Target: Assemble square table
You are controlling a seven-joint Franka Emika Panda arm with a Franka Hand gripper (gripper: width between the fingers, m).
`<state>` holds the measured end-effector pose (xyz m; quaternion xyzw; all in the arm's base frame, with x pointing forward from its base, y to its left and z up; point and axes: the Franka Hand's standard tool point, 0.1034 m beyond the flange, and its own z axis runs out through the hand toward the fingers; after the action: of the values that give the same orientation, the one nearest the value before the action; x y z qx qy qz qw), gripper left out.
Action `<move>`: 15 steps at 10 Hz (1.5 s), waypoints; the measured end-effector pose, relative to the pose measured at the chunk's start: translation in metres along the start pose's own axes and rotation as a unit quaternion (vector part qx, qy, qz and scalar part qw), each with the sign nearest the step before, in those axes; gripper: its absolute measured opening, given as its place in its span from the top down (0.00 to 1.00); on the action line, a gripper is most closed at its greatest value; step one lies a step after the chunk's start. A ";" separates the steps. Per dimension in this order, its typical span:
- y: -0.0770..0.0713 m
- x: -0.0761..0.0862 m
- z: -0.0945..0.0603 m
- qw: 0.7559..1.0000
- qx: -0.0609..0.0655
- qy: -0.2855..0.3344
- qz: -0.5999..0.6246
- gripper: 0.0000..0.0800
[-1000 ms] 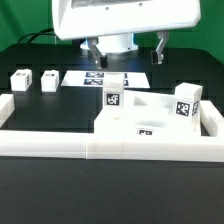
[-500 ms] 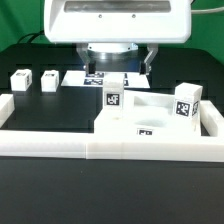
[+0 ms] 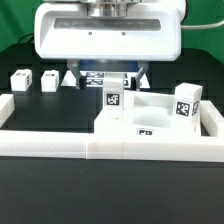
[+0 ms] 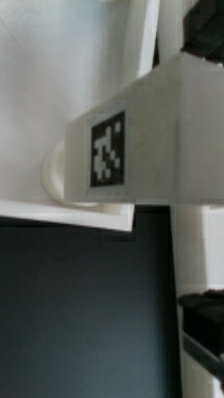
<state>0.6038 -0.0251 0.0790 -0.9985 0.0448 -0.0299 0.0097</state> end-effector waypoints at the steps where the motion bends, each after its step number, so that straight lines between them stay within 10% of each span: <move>1: -0.003 -0.003 0.005 1.000 0.001 -0.004 -0.002 0.19; 4: -0.005 -0.004 0.007 1.000 0.001 -0.004 0.002 0.19; 8: -0.006 -0.004 0.007 0.996 0.002 -0.004 0.086 0.64; 15: -0.023 0.009 0.009 0.927 0.006 0.018 0.374 0.64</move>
Offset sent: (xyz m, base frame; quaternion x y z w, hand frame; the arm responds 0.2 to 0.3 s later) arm 0.0000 0.0000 0.0000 0.0000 0.0000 0.0650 0.9979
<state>0.6149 -0.0024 0.0716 -0.9084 0.4151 -0.0424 0.0257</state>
